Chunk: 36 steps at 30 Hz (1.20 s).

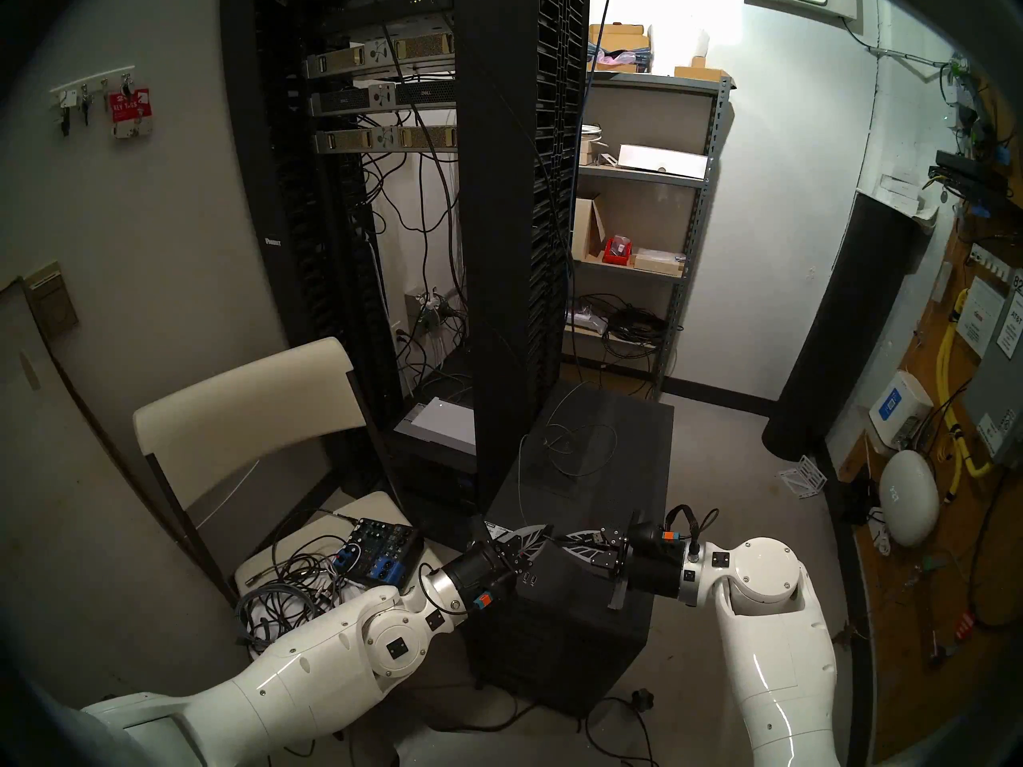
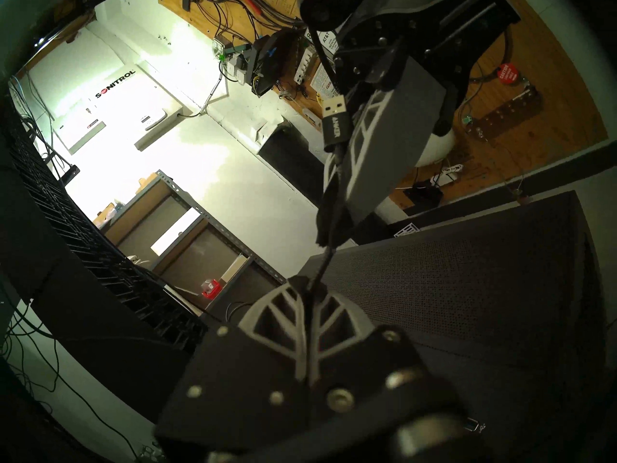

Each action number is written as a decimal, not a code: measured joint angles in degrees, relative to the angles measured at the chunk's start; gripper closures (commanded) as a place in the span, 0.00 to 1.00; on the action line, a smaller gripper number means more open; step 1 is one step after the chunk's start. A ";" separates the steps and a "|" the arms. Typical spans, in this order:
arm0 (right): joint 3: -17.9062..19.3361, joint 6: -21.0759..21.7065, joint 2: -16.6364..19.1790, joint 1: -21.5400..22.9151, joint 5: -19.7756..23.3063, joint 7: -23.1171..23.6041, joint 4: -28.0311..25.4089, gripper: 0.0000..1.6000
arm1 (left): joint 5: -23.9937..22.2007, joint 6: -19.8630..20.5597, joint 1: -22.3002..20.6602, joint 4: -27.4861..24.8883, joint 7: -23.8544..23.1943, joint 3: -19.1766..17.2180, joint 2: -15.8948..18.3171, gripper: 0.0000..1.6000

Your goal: Insert the cable into the workstation's USB slot

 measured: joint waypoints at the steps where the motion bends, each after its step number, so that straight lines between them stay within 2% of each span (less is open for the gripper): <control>1: 0.00 0.25 0.29 0.04 -0.07 0.46 0.04 0.60 | 0.61 -0.18 -0.17 0.33 0.33 -0.08 -0.03 1.00; 7: 0.21 1.65 2.30 0.05 -0.62 3.22 0.50 0.54 | 3.26 -1.05 -1.85 1.45 2.22 -1.58 0.12 1.00; 13: 0.75 2.25 3.67 0.18 -0.66 5.17 1.20 0.53 | 7.11 -2.34 -3.68 1.50 3.51 -2.10 0.61 1.00; 24: 0.67 3.15 5.87 1.91 -0.14 8.77 2.02 0.54 | 21.98 -6.47 -7.12 2.17 7.41 -0.11 2.89 1.00; 29: -1.13 3.93 7.36 3.19 0.84 9.16 2.12 0.55 | 29.58 -7.03 -8.41 2.25 9.63 1.15 4.08 1.00; 36: -3.93 5.50 10.09 4.31 1.98 9.17 2.21 0.55 | 37.49 -6.58 -10.45 3.70 13.21 1.41 4.49 1.00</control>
